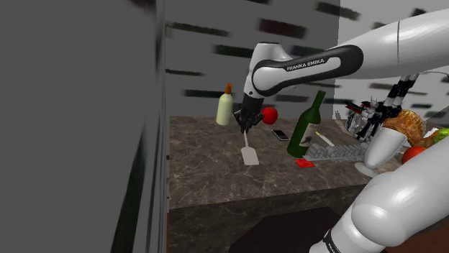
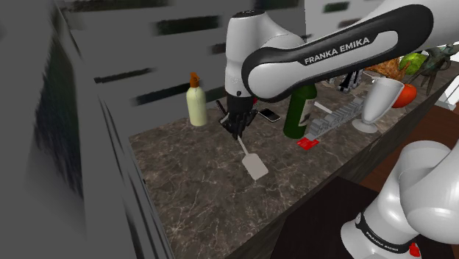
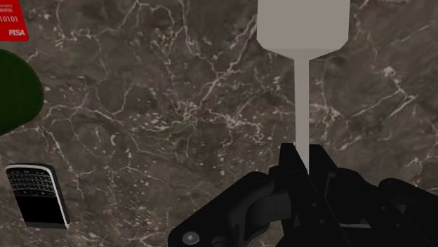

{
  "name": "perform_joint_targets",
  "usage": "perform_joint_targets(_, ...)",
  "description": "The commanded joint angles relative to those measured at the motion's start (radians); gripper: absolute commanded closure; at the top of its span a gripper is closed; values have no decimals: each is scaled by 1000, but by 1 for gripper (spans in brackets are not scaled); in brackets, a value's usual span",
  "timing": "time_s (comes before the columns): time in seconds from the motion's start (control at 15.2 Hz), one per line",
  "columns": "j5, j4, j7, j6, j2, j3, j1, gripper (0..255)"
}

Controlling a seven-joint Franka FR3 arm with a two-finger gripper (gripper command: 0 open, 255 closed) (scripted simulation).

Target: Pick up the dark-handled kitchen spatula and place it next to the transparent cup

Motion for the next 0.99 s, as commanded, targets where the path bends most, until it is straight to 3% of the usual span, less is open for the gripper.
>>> perform_joint_targets(0.0,1,16,0,-27,-10,0,1,255)
perform_joint_targets(0.92,4,175,-7,-218,-42,-4,0,255)
